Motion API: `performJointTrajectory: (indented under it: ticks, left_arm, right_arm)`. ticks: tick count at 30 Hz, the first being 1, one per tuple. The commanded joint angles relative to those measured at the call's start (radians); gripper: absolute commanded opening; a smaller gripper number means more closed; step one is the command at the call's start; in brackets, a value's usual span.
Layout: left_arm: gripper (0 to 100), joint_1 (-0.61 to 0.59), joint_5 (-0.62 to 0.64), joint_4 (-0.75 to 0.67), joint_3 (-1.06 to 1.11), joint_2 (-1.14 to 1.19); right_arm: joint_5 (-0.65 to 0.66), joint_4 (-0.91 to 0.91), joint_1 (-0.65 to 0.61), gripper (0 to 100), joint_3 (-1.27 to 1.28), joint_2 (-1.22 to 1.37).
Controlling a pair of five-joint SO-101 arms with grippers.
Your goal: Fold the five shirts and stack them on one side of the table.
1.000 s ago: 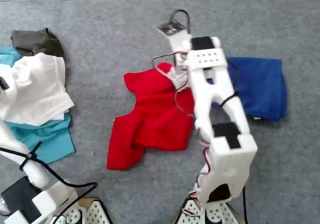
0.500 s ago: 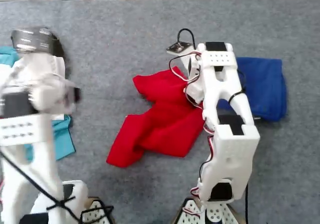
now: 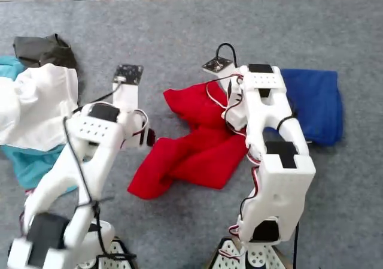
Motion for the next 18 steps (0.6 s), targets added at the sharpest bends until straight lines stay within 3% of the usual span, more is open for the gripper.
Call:
performJointTrajectory:
  ticks: [1, 3, 6, 9, 14, 18]
  left_arm:
    - [24, 0.010, 0.006, -0.012, -0.002, 0.101]
    - [24, 0.028, 0.006, -0.003, 0.004, 0.140]
    - [24, 0.028, 0.014, -0.003, 0.028, 0.138]
    - [24, -0.085, 0.008, 0.021, 0.030, 0.071]
    - [24, -0.328, -0.046, 0.094, 0.035, -0.118]
    - [24, -0.438, -0.068, 0.153, 0.054, -0.273]
  right_arm:
    - [0.008, 0.021, 0.008, 2.1, -0.058, 0.012]
    - [0.012, 0.077, 0.002, 7.2, -0.137, 0.012]
    - [0.041, 0.184, -0.011, 22.4, -0.292, 0.012]
    - [0.044, 0.285, -0.015, 34.5, -0.464, 0.012]
    - [0.115, 0.473, -0.014, 36.8, -0.768, 0.015]
    - [0.126, 0.474, -0.028, 36.8, -0.862, 0.010]
